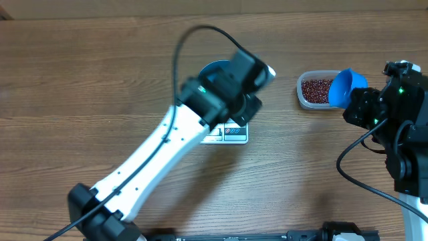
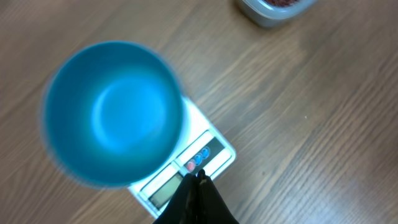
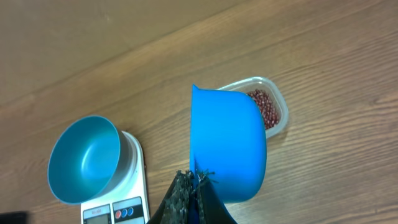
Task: Scoop item into bowl and weigh 150g on scale
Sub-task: 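Move the left gripper down to the scale's buttons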
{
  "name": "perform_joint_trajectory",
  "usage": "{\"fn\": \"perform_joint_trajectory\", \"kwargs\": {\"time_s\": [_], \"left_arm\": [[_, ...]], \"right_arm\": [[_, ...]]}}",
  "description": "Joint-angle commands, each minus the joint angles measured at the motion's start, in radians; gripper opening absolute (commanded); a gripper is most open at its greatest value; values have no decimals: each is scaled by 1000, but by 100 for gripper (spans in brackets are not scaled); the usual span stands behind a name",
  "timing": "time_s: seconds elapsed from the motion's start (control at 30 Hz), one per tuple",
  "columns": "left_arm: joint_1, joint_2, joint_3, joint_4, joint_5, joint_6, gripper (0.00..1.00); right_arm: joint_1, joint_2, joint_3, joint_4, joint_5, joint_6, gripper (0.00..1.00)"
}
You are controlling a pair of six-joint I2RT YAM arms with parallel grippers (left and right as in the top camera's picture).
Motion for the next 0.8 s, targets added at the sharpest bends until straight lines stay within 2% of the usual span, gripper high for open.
{"fn": "perform_joint_trajectory", "kwargs": {"time_s": [0.0, 0.33, 0.77], "left_arm": [[-35, 7, -118, 74, 14, 57, 4], [-42, 7, -433, 380, -29, 57, 4], [-39, 37, -503, 420, -30, 57, 4]], "right_arm": [[-3, -11, 27, -2, 10, -4, 4], [-3, -11, 27, 0, 5, 0, 4], [-3, -11, 27, 0, -2, 0, 4]]}}
